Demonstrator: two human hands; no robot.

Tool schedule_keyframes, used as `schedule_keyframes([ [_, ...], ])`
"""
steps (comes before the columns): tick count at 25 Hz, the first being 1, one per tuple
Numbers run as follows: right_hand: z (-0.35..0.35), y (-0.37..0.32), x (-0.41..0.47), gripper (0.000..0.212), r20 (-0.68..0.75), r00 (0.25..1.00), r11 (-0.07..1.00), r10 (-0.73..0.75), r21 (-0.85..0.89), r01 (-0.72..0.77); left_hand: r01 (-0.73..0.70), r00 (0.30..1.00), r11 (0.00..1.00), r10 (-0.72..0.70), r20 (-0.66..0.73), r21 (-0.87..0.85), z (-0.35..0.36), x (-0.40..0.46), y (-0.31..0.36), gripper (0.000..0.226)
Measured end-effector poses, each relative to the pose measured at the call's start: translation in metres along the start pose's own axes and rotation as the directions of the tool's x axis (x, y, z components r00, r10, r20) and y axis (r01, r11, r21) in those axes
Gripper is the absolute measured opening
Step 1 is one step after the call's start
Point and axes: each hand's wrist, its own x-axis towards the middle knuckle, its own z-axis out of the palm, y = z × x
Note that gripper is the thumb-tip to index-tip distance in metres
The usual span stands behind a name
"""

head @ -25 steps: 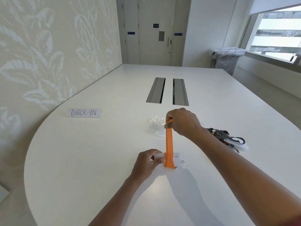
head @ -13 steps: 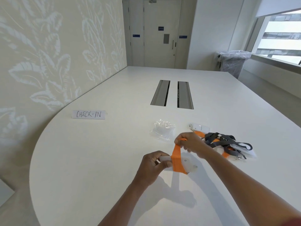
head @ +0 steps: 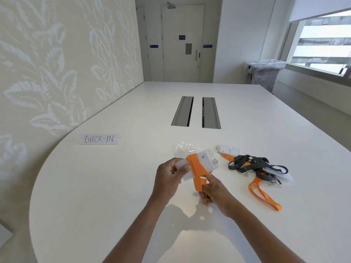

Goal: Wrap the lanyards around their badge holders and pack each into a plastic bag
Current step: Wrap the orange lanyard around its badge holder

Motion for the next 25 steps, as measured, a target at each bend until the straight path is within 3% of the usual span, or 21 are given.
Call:
schedule_keyframes([
  [6,0.003,0.015,-0.021,0.017,0.141,0.987,0.978,-0.077,0.203,0.047,-0.003,0.999,0.999,0.005,-0.053,0.038,-0.003,0.003,0.007,0.033],
  [9,0.001,0.017,-0.03,0.024,0.197,0.976,0.975,-0.093,0.217,0.049,0.005,0.996,0.998,0.001,-0.094,0.065,-0.008,0.007,0.008,0.034],
  [12,0.002,0.017,-0.037,0.031,0.109,0.986,0.987,-0.123,0.114,0.11,0.01,0.99,0.994,0.004,-0.138,0.104,-0.012,0.01,0.008,0.034],
  [19,0.018,0.011,-0.048,0.023,-0.162,0.963,0.953,-0.215,-0.252,0.171,0.047,0.974,0.966,0.012,-0.225,0.256,-0.016,0.015,-0.003,0.018],
  [22,0.026,0.0,-0.055,0.009,-0.243,0.943,0.956,-0.229,-0.24,0.17,0.066,0.965,0.931,0.033,-0.262,0.358,-0.016,0.013,-0.01,0.017],
  [25,0.03,-0.016,-0.061,0.009,-0.242,0.929,0.95,-0.279,-0.212,0.23,0.048,0.967,0.89,0.073,-0.244,0.454,-0.014,0.009,-0.014,0.018],
])
